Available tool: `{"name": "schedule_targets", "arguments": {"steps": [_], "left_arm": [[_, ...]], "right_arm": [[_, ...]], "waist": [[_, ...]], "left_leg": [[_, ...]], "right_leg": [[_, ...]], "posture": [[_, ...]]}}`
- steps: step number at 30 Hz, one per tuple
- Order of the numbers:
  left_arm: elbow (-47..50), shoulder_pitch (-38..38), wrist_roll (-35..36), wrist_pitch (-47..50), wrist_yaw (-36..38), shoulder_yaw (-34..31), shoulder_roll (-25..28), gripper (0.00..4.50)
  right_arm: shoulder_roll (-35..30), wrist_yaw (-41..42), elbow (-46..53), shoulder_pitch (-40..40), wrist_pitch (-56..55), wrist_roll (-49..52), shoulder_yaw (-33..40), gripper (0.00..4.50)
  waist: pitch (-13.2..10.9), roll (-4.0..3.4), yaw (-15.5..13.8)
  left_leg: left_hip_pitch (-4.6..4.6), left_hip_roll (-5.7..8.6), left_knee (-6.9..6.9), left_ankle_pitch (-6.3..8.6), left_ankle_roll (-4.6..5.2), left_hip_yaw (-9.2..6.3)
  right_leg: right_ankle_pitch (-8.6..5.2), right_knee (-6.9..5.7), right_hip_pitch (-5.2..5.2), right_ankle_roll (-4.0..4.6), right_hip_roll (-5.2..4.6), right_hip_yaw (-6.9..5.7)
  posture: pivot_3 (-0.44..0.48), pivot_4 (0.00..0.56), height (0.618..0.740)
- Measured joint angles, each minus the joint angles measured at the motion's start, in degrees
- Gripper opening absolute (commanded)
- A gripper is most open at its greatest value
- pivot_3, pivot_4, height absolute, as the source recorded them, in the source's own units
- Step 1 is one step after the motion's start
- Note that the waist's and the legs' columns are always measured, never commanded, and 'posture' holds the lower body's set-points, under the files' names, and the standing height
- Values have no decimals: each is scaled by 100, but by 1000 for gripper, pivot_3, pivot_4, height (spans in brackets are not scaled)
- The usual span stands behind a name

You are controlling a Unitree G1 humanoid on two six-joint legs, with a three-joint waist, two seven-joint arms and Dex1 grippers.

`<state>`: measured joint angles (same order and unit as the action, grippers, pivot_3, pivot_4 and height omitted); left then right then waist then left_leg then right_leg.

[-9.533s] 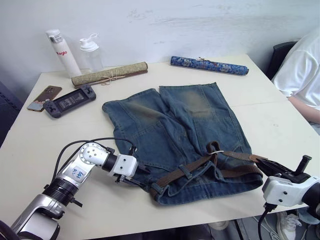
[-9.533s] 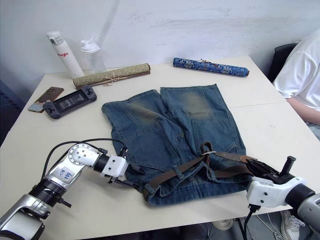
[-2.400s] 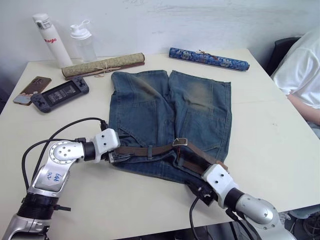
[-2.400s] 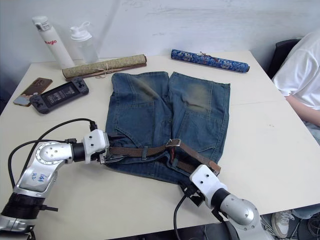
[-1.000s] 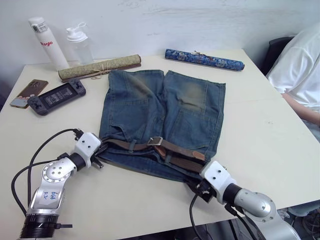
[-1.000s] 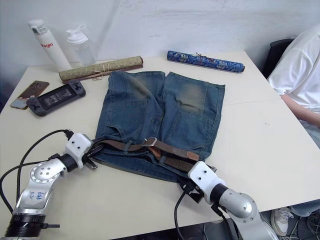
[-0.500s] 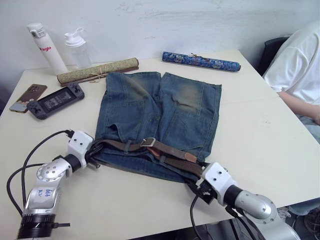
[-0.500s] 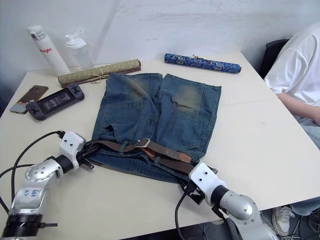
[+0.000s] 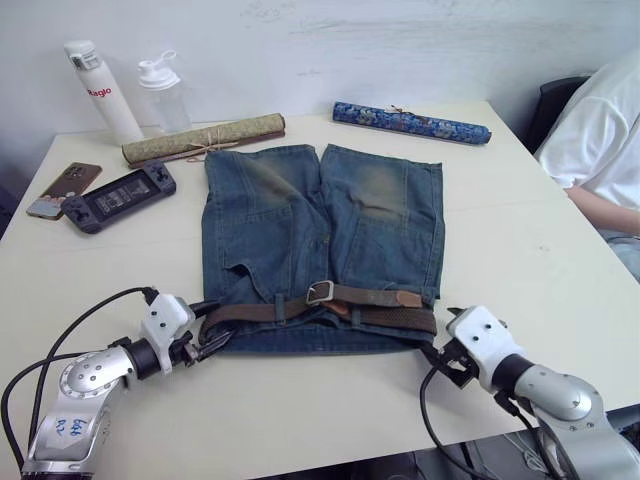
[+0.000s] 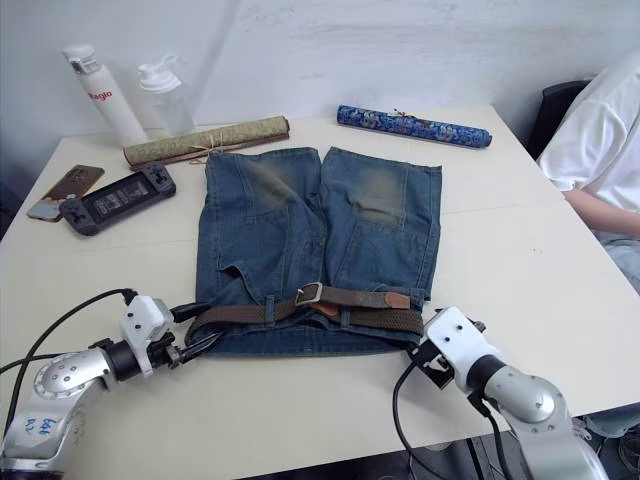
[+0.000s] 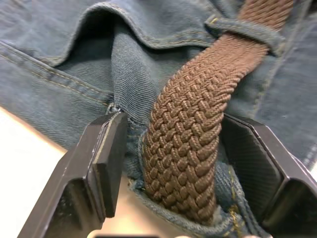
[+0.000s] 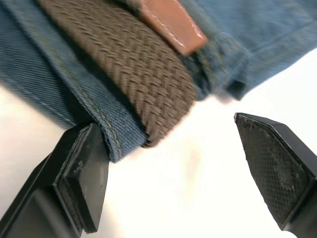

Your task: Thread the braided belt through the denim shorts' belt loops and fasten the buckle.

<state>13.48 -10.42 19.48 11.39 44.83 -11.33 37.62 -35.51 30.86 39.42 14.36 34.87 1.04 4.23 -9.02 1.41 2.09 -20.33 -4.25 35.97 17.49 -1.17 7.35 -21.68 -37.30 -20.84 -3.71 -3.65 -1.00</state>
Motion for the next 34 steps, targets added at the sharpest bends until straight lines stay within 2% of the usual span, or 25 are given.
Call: {"name": "schedule_targets", "arguments": {"steps": [7,11,13,17,21,23,26,34], "left_arm": [[449,-547,649,364,661,-440,413,3350],[918,-805,1617,1244,1163,-1119,1068,3350],[1163,-674,2374,1866,1320,-1549,1394,3350],[1149,59,3068,2474,1094,-1795,1497,3350],[1055,670,3162,2619,621,-1693,1274,3350],[1051,815,3071,2569,468,-1518,1102,3350],[1011,947,2870,2498,265,-1231,826,3350],[832,1030,2608,2350,154,-887,517,3350]], "right_arm": [[-285,485,-46,214,-97,415,562,4222],[-742,1458,138,352,119,1518,1714,4222],[-1013,2004,203,138,283,2374,2455,4222],[-1339,2398,101,-503,533,3486,3128,4222],[-1359,2130,-316,-1082,479,3576,3039,4222],[-1317,1974,-415,-1100,386,3444,2766,4222],[-1194,1803,-537,-979,197,3193,2473,4222],[-1142,1653,-686,-827,-67,3012,2401,4222]], "waist": [[-21,-1,-29],[-50,11,-35],[-58,8,-33],[-70,2,-34],[-72,5,-34],[-72,5,-37],[-73,5,-46],[-77,10,-41]], "left_leg": [[-33,1,0,0,1,1],[-76,-1,21,-3,5,-7],[-74,0,27,-5,9,-9],[-72,4,29,-16,15,-16],[-82,8,26,-19,13,-15],[-89,8,26,-39,-21,-13],[-96,7,22,-40,-24,-11],[-91,5,30,-43,-26,-5]], "right_leg": [[0,2,-32,0,0,0],[2,-10,-66,-3,4,-3],[5,-10,-60,-7,4,-4],[12,-12,-57,-7,8,-3],[13,-6,-64,-8,8,-2],[12,-1,-68,-9,9,-2],[11,17,-70,-13,13,-2],[15,5,-68,-20,16,5]], "posture": [[0,150,737],[0,150,737],[0,150,737],[0,150,737],[0,150,737],[0,150,737],[0,150,737],[0,150,737]]}}
